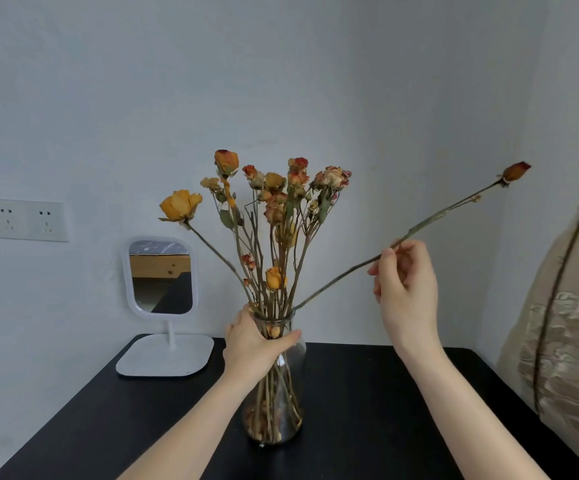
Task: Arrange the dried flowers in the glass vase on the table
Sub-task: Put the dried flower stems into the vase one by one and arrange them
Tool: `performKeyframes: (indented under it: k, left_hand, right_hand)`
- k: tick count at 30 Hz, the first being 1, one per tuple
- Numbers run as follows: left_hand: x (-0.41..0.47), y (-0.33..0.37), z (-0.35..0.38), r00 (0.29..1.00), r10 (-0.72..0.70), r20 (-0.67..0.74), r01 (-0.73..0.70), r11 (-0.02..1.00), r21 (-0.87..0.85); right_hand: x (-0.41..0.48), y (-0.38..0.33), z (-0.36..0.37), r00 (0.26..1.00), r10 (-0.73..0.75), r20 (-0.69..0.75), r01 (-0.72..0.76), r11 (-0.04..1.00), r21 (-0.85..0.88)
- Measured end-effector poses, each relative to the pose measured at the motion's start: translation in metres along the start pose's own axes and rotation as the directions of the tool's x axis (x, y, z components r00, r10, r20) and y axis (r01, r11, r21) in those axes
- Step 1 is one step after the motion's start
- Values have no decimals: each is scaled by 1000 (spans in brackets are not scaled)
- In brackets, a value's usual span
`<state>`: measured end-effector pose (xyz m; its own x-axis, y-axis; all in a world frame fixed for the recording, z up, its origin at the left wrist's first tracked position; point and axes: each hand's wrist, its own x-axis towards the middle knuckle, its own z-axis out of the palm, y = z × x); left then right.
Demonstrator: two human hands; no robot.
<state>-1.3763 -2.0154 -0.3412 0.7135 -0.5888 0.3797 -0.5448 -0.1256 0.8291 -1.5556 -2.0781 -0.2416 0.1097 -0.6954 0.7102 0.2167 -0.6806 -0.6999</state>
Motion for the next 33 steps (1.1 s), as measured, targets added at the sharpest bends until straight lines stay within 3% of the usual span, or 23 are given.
performKeyframes:
  k: [9,18,22,29,33]
  left_hand:
    - [-12,2,7,988,-3,-152,28,987,161]
    - [-11,-1,10,985,-15,-171,46,983,178]
    - [-11,-1,11,984,-21,-178,53,982,178]
    - [-11,0,11,984,-27,-178,60,981,182]
    - [-12,0,11,983,-24,-180,56,983,176]
  right_hand:
    - [-5,6,23,988,-61,145,82,987,-140]
    - [-2,13,36,950,-78,303,185,921,-342]
    - [2,14,38,954,-49,296,164,911,-378]
    - [13,3,43,905,-136,404,310,861,-404]
    - [6,11,49,881,-74,467,313,832,-458]
